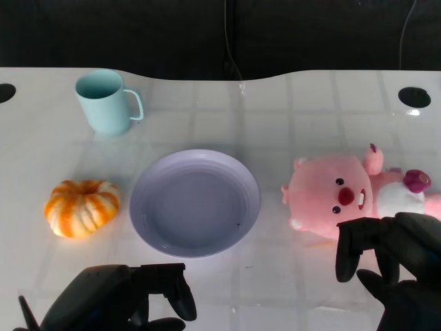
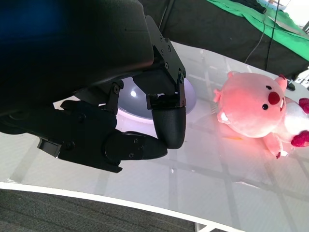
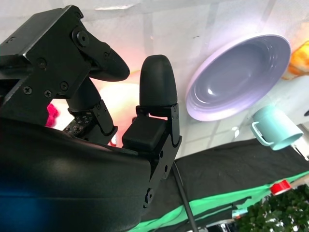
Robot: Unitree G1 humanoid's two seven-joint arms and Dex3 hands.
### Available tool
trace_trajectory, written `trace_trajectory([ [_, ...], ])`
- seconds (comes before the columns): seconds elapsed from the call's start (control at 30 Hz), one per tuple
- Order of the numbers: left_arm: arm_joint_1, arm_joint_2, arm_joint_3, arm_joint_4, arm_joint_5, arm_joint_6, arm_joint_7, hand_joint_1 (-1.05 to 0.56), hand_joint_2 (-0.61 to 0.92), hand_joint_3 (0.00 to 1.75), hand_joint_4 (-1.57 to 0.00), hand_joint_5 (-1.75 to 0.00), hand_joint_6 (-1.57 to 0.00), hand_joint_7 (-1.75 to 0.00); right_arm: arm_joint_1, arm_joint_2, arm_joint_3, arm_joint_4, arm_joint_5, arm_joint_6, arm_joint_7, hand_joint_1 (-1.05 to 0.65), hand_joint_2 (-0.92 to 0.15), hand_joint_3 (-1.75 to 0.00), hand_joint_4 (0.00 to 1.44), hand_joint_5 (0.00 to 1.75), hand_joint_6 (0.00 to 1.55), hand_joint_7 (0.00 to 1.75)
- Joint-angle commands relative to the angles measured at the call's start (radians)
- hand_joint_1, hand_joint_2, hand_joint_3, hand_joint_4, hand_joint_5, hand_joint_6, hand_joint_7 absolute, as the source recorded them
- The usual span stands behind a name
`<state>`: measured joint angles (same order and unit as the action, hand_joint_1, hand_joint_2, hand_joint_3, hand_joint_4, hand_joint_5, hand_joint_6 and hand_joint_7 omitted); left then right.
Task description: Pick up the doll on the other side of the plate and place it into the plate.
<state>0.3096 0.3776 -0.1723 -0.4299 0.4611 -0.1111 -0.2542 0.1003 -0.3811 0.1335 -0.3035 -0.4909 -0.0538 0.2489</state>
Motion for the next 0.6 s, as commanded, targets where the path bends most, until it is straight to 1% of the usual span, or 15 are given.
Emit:
trace_trajectory([
  [0.03, -0.002, 0.012, 0.006, 0.012, -0.004, -0.013, 0.002, -0.33, 0.92, 0.37, -0.64, -1.65, -0.64, -1.21, 0.001, 0.016, -0.026, -0.037, 0.029, 0.016, -0.018, -0.03, -0.42, -1.02, 0.85, 1.41, 0.89, 0.88],
  [0.1, -0.004, 0.013, 0.005, 0.015, 0.0, -0.016, 0.004, -0.33, 0.92, 0.37, -0.64, -1.65, -0.64, -1.22, 0.002, 0.023, -0.035, -0.048, 0.04, 0.015, -0.027, -0.08, -0.54, -0.75, 0.82, 1.2, 0.87, 0.67],
  [0.13, -0.005, 0.012, 0.005, 0.015, 0.0, -0.015, 0.003, -0.33, 0.92, 0.37, -0.64, -1.65, -0.64, -1.22, 0.001, 0.023, -0.042, -0.051, 0.046, 0.007, -0.033, -0.09, -0.58, -0.67, 0.81, 1.14, 0.87, 0.6],
  [0.17, -0.005, 0.012, 0.005, 0.015, 0.001, -0.013, 0.002, -0.32, 0.92, 0.37, -0.64, -1.64, -0.64, -1.22, 0.001, 0.022, -0.046, -0.054, 0.05, 0.001, -0.037, -0.14, -0.62, -0.54, 0.78, 1.06, 0.83, 0.5],
  [0.2, -0.005, 0.011, 0.005, 0.014, 0.001, -0.012, 0.001, -0.32, 0.92, 0.37, -0.64, -1.64, -0.64, -1.22, 0.0, 0.024, -0.053, -0.059, 0.055, 0.001, -0.04, -0.15, -0.65, -0.47, 0.78, 1.02, 0.82, 0.45],
  [0.23, -0.005, 0.011, 0.004, 0.014, 0.001, -0.012, 0.001, -0.32, 0.92, 0.37, -0.64, -1.64, -0.64, -1.21, 0.0, 0.027, -0.06, -0.066, 0.061, 0.003, -0.043, -0.21, -0.7, -0.36, 0.71, 0.95, 0.75, 0.37],
  [0.3, -0.005, 0.01, 0.002, 0.014, 0.003, -0.01, 0.001, -0.33, 0.92, 0.37, -0.64, -1.64, -0.64, -1.21, -0.001, 0.025, -0.073, -0.076, 0.059, -0.006, -0.053, -0.3, -0.77, -0.2, 0.61, 0.87, 0.66, 0.26],
  [0.37, -0.006, 0.008, 0.0, 0.015, 0.006, -0.009, 0.002, -0.33, 0.92, 0.37, -0.64, -1.64, -0.64, -1.21, -0.003, 0.017, -0.084, -0.08, 0.054, -0.022, -0.067, -0.39, -0.82, -0.1, 0.53, 0.79, 0.56, 0.18],
  [0.43, -0.007, 0.006, -0.004, 0.015, 0.011, -0.009, 0.004, -0.33, 0.92, 0.37, -0.64, -1.64, -0.64, -1.21, -0.005, 0.012, -0.096, -0.09, 0.05, -0.018, -0.066, -0.44, -0.84, -0.06, 0.46, 0.72, 0.49, 0.12],
  [0.53, -0.007, 0.004, -0.008, 0.016, 0.009, -0.012, 0.006, -0.33, 0.92, 0.37, -0.65, -1.64, -0.64, -1.21, -0.013, -0.008, -0.112, -0.108, 0.029, 0.001, -0.051, -0.48, -0.85, -0.03, 0.32, 0.62, 0.39, 0.06],
  [0.6, -0.008, 0.004, -0.009, 0.015, 0.007, -0.011, 0.004, -0.33, 0.92, 0.37, -0.64, -1.64, -0.64, -1.21, -0.022, -0.026, -0.116, -0.13, -0.002, 0.036, -0.029, -0.52, -0.85, -0.01, 0.23, 0.57, 0.32, 0.02],
])
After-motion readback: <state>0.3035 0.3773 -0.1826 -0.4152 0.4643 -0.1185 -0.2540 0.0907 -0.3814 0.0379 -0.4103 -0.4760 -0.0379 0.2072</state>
